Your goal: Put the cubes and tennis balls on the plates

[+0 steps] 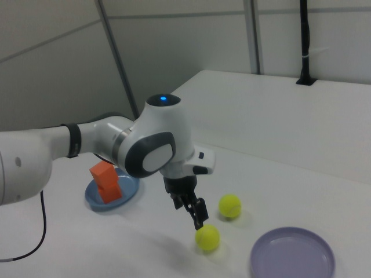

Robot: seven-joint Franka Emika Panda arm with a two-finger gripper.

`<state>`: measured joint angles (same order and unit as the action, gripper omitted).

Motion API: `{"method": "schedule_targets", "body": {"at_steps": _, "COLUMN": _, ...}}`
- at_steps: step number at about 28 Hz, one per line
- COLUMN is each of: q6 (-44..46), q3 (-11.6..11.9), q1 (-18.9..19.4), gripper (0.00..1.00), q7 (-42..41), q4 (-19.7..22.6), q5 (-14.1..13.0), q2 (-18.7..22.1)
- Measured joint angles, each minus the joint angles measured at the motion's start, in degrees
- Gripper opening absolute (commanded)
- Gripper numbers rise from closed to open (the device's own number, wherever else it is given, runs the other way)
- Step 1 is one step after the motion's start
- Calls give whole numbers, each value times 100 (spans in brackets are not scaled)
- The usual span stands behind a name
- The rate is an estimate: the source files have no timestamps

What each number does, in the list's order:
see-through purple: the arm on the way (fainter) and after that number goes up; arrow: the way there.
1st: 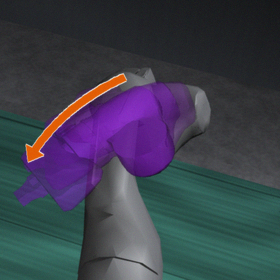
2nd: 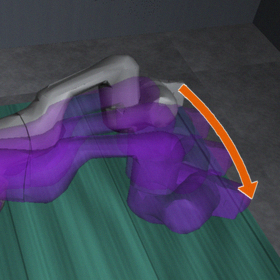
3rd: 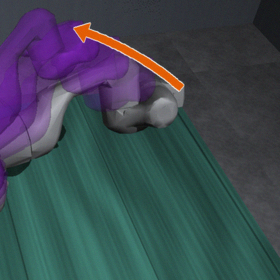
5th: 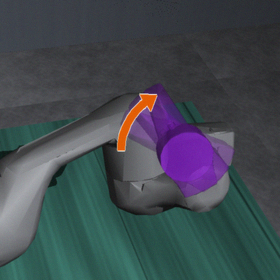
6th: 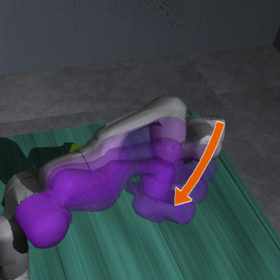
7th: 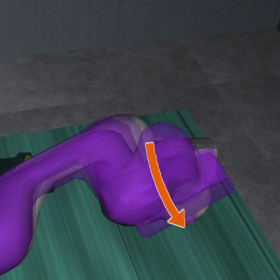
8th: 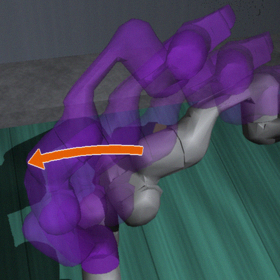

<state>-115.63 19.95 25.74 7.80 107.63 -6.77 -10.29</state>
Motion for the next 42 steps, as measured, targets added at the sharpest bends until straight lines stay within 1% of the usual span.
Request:
{"method": "schedule_targets", "body": {"at_steps": 3, "q6": -157, "q3": 24, "q1": 0, "gripper": 100, "q7": -76, "q4": 15, "q5": -73, "q2": -213}}
{"method": "schedule_targets", "body": {"at_steps": 9, "q6": -533, "q3": 23, "q1": 1, "gripper": 100, "q7": -98, "q4": 21, "q5": -129, "q2": -669}}
{"method": "schedule_targets", "body": {"at_steps": 14, "q6": -681, "q3": 25, "q1": -11, "gripper": 100, "q7": -115, "q4": 17, "q5": -158, "q2": -858}}
{"method": "schedule_targets", "body": {"at_steps": 15, "q6": -693, "q3": 26, "q1": -17, "gripper": 97, "q7": -124, "q4": 16, "q5": -158, "q2": -874}}
{"method": "schedule_targets", "body": {"at_steps": 16, "q6": -718, "q3": 29, "q1": -25, "gripper": 89, "q7": -138, "q4": 16, "q5": -158, "q2": -893}}
{"method": "schedule_targets", "body": {"at_steps": 17, "q6": -739, "q3": 31, "q1": -31, "gripper": 79, "q7": -148, "q4": 16, "q5": -158, "q2": -905}}
{"method": "schedule_targets", "body": {"at_steps": 18, "q6": -771, "q3": 32, "q1": -37, "gripper": 66, "q7": -155, "q4": 16, "q5": -160, "q2": -918}}
{"method": "schedule_targets", "body": {"at_steps": 19, "q6": -801, "q3": 32, "q1": -46, "gripper": 49, "q7": -156, "q4": 15, "q5": -163, "q2": -933}}
{"method": "schedule_targets", "body": {"at_steps": 20, "q6": -831, "q3": 32, "q1": -56, "gripper": 30, "q7": -156, "q4": 16, "q5": -165, "q2": -950}}
{"method": "schedule_targets", "body": {"at_steps": 21, "q6": -863, "q3": 32, "q1": -70, "gripper": 0, "q7": -157, "q4": 16, "q5": -173, "q2": -970}}
{"method": "schedule_targets", "body": {"at_steps": 23, "q6": -938, "q3": 34, "q1": -100, "gripper": 0, "q7": -165, "q4": 15, "q5": -243, "q2": -1016}}
{"method": "schedule_targets", "body": {"at_steps": 27, "q6": -1036, "q3": 51, "q1": -151, "gripper": 0, "q7": -322, "q4": 6, "q5": -520, "q2": -1048}}
{"method": "schedule_targets", "body": {"at_steps": 31, "q6": -1037, "q3": 172, "q1": -155, "gripper": 0, "q7": -437, "q4": -61, "q5": -629, "q2": -1036}}
{"method": "schedule_targets", "body": {"at_steps": 36, "q6": -1036, "q3": 450, "q1": -159, "gripper": 0, "q7": -601, "q4": -208, "q5": -675, "q2": -924}}
{"method": "schedule_targets", "body": {"at_steps": 37, "q6": -1034, "q3": 560, "q1": -162, "gripper": 0, "q7": -681, "q4": -252, "q5": -745, "q2": -885}}
{"method": "schedule_targets", "body": {"at_steps": 39, "q6": -1032, "q3": 709, "q1": -180, "gripper": 0, "q7": -825, "q4": -302, "q5": -888, "q2": -843}}
{"method": "schedule_targets", "body": {"at_steps": 42, "q6": -1028, "q3": 872, "q1": -303, "gripper": 0, "q7": -1122, "q4": -375, "q5": -1104, "q2": -831}}
